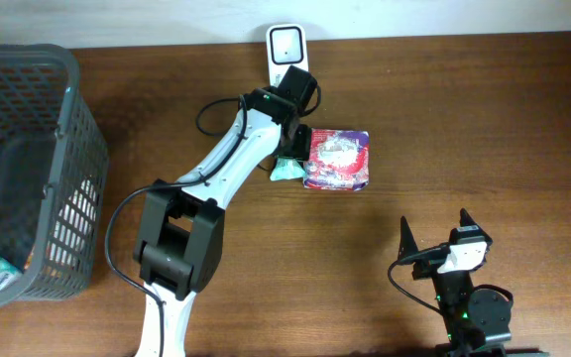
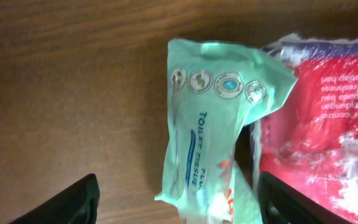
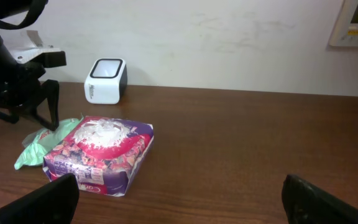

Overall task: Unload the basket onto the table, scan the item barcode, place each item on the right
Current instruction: 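Place the green pouch beside the red-purple box and withdraw, then reach the left gripper into the basket and grasp the cream tube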

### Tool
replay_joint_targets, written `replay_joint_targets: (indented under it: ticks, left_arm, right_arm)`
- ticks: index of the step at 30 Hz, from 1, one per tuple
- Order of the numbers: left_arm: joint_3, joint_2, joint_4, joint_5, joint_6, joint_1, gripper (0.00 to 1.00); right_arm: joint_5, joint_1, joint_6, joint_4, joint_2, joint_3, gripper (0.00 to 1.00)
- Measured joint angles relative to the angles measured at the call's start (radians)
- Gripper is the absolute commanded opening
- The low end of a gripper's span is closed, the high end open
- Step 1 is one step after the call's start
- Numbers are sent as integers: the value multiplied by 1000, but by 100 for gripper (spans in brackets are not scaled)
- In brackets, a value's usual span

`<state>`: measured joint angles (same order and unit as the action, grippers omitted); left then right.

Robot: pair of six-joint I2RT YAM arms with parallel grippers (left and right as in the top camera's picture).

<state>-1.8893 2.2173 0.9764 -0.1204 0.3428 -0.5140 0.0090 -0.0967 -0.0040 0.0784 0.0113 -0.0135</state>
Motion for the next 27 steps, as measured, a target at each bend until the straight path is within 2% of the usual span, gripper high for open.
replay_joint_targets:
  ticks: [2, 6, 11, 17, 22, 27]
  left_arm:
    - [-58, 0, 59, -2, -1, 9, 99]
    - [-236, -20, 167, -5, -3, 52, 99]
    - [-425, -175, 315, -5, -3, 148, 99]
    - [-446, -370, 460, -8, -3, 313, 99]
    - [-446, -385, 561, -12, -3, 412, 99]
    - [-446, -385, 584, -27, -3, 419, 99]
  right_arm:
    - [0, 0, 1, 0, 0, 0, 99]
    - [0, 0, 0, 0, 0, 0, 99]
    - [0, 0, 1, 0, 0, 0, 99]
    - [0, 0, 0, 0, 0, 0, 99]
    - [0, 0, 1, 0, 0, 0, 99]
    - [0, 0, 1, 0, 0, 0, 99]
